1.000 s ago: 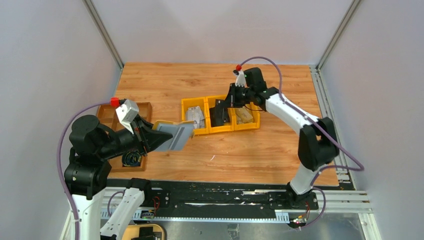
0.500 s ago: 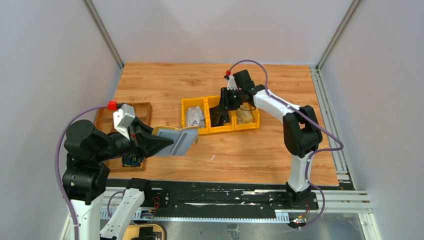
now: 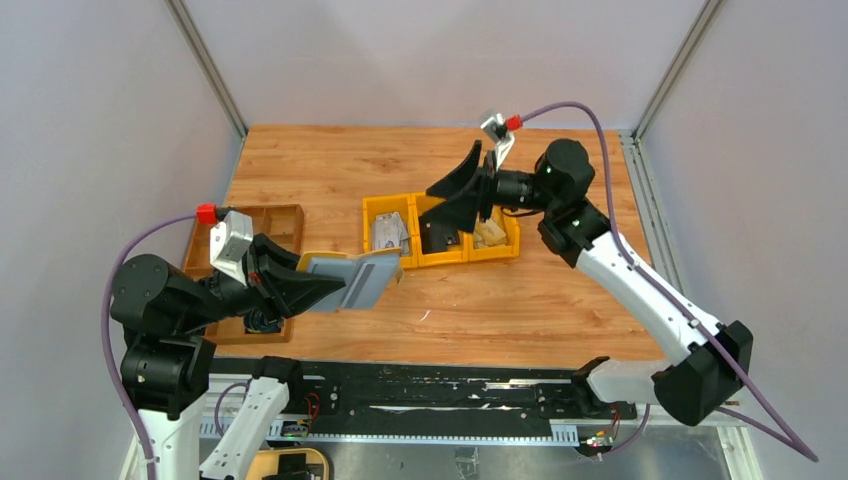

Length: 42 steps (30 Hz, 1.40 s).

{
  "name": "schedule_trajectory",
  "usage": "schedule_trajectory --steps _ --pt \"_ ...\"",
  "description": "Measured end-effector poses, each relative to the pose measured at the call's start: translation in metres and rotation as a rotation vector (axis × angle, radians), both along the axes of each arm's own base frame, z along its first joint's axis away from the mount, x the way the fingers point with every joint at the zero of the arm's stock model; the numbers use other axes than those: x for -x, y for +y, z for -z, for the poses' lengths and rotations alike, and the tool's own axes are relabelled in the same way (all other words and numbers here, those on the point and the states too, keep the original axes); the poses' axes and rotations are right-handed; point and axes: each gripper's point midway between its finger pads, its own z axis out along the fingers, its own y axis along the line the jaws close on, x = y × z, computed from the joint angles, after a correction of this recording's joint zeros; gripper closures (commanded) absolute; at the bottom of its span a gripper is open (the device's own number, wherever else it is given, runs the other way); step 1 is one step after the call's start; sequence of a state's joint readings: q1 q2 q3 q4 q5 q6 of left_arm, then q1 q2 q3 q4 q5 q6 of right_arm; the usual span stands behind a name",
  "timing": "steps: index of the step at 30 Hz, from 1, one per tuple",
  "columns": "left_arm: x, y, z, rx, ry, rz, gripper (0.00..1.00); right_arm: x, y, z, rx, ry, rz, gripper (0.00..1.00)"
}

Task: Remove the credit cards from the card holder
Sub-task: Remove the credit card from the card holder.

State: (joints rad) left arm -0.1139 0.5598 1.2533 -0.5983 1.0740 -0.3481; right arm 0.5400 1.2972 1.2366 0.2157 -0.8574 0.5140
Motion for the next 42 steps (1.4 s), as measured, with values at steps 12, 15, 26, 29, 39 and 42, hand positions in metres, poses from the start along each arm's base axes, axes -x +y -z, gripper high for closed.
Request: schedule_trajectory --steps 12,15,26,29,39,42 --pt "0.004 -0.002 -0.015 0.044 0.001 0.013 1.0 0.143 0.03 -0.009 -0.099 -0.166 -0.531 0.28" --pt "0.005 -0.002 -0.016 0.048 0.003 0.013 1.0 0.154 0.032 -0.013 -0.114 -0.186 -0.563 0.38" --pt "0.007 -0.002 -0.018 0.052 0.004 0.014 1.0 0.163 0.043 -0.011 -0.122 -0.144 -0.58 0.72" --pt "0.008 -0.002 -0.02 0.053 -0.002 0.014 1.0 0.162 0.045 -0.012 -0.124 -0.141 -0.57 0.78" --pt "0.007 -0.001 -0.02 0.052 -0.002 0.006 1.0 0.158 0.051 -0.01 -0.109 -0.096 -0.531 0.66" --pt "0.007 -0.001 -0.019 0.051 -0.002 0.003 1.0 0.159 0.053 -0.011 -0.106 -0.089 -0.528 0.65"
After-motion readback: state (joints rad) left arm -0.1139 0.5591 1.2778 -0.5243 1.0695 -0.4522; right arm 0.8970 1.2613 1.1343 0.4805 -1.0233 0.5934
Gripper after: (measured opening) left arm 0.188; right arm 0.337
